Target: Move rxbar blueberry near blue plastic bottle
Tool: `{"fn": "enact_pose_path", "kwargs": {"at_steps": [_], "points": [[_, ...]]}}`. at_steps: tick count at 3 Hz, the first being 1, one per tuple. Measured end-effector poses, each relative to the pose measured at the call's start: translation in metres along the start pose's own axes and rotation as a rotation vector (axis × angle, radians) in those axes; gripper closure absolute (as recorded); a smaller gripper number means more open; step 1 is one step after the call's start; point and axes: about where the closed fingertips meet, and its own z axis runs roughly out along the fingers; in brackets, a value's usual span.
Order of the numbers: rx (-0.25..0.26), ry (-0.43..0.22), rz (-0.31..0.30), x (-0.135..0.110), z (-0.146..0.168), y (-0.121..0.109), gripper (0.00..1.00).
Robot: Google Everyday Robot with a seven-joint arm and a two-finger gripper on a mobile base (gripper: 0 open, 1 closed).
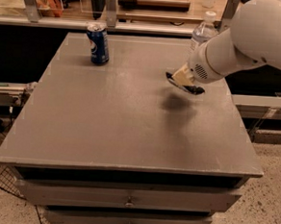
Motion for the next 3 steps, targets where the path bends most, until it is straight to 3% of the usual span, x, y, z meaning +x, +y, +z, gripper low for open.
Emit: {"fn": "enact_pose_path", "kwargs": {"at_steps": [1,3], "points": [[0.027,-0.017,-0.058,-0.004,0.006,-0.034,1.0],[0.021,-0.024,-0.089,0.005,0.019,-0.046,0.49]]}}
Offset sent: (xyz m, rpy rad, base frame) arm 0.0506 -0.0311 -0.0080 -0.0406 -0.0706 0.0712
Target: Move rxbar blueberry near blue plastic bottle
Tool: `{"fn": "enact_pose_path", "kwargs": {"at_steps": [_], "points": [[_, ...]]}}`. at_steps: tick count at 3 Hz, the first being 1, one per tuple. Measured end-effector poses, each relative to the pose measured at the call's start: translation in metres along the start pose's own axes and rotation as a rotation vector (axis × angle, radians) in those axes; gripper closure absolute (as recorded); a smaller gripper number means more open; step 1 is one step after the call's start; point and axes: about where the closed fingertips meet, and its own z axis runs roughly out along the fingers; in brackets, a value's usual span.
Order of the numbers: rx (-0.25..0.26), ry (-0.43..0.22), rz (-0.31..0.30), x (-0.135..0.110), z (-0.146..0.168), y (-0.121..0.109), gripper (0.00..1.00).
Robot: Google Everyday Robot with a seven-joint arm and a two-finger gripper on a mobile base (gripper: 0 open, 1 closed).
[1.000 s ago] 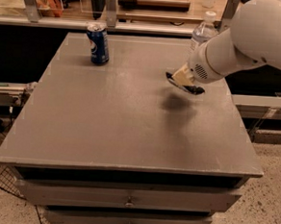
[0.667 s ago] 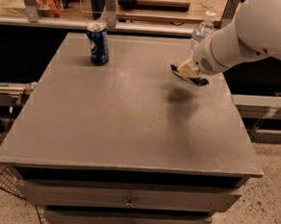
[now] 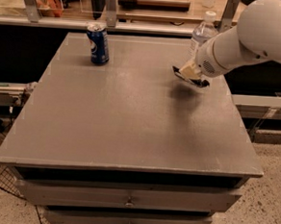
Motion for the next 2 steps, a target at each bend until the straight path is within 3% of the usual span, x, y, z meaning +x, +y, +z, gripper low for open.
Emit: {"fn": "enact_pose_path", "kwargs": {"at_steps": [1,2], "points": [[-0.005,0.007,0.004,0.0086,0.0038,0.0032,0.18],[-0.012,0.014,0.011,0.0164,0.0032,0.0076,0.0]]}}
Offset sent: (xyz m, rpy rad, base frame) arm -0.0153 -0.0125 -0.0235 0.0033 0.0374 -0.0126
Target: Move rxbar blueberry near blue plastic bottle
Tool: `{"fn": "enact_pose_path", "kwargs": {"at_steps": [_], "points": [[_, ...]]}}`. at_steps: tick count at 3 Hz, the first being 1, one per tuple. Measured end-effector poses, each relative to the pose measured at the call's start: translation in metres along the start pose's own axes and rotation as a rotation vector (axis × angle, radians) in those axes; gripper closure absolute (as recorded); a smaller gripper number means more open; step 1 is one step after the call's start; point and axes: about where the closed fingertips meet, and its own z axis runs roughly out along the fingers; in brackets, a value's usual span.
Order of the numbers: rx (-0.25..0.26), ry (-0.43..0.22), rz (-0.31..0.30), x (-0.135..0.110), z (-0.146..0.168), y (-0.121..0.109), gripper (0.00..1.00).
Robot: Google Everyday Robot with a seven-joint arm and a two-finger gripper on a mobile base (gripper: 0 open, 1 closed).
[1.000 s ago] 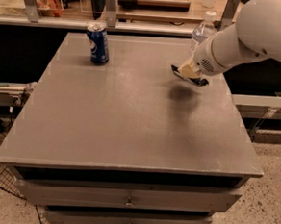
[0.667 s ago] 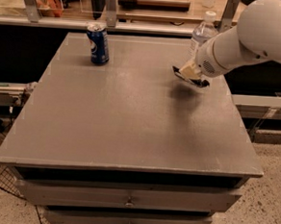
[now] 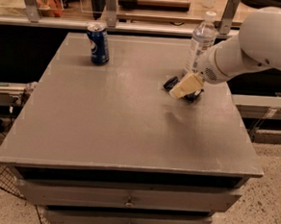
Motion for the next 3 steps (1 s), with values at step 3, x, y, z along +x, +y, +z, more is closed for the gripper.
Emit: {"fn": "enact_pose_path", "kwargs": {"at_steps": [3], "points": [[-0.057,-0.126,0.133,0.066,-0.099,-0.024,0.0]]}}
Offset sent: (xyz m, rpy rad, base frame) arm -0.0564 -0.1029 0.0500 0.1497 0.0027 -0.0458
